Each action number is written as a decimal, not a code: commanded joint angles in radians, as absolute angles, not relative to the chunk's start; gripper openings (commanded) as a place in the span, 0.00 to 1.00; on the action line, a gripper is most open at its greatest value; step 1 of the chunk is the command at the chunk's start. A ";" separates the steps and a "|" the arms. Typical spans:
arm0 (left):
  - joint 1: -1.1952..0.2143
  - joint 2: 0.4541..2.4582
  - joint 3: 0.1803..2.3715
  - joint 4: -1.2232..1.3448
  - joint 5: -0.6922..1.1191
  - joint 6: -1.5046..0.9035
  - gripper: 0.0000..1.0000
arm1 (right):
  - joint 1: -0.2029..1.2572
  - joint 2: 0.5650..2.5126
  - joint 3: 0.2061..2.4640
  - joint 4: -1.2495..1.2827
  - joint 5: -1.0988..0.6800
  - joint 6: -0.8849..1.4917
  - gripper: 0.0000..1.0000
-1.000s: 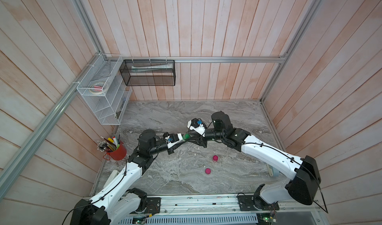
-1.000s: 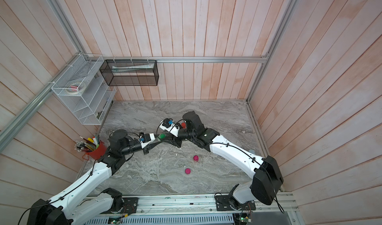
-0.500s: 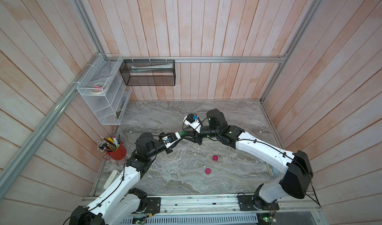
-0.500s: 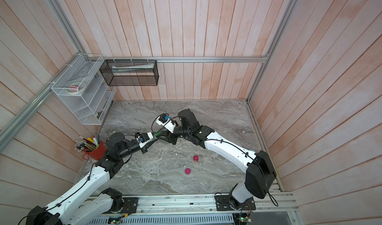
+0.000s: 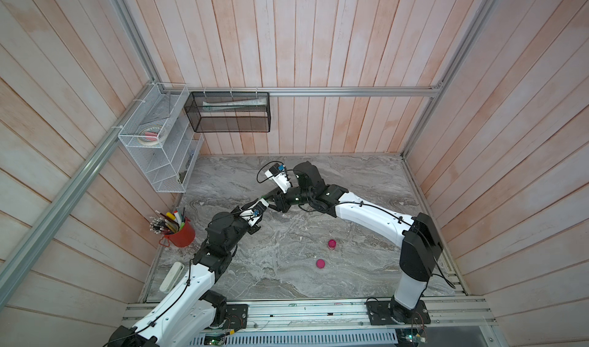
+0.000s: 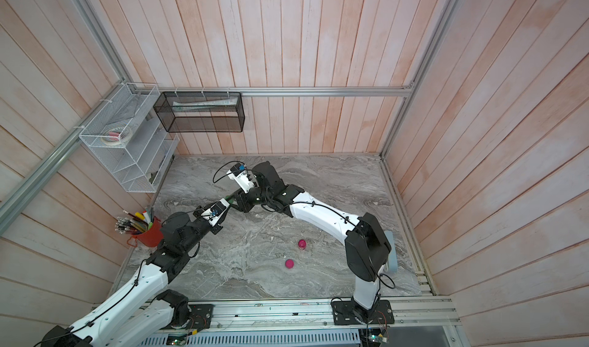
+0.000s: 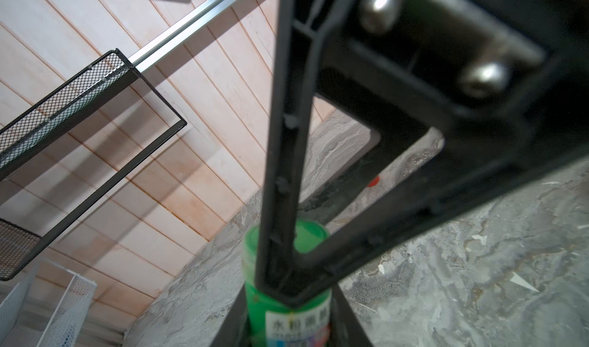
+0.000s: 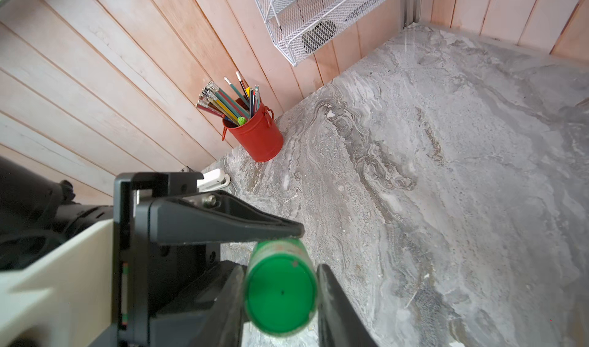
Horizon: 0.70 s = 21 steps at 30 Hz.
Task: Close the paint jar lid
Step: Screw the lid onto the paint jar.
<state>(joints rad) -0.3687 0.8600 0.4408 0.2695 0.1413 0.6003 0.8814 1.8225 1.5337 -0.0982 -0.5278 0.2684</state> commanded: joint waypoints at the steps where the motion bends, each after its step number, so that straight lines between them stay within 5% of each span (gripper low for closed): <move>1: -0.396 0.842 0.472 0.485 0.183 0.615 0.29 | 0.959 1.863 1.527 -0.148 -0.598 0.388 0.28; 12: -0.396 0.884 0.491 0.443 0.184 0.601 0.29 | 0.953 1.738 1.410 -0.130 -0.477 0.315 0.58; 21: -0.395 0.951 0.517 0.389 0.339 0.577 0.29 | 0.838 1.418 1.087 0.011 -0.442 0.270 0.60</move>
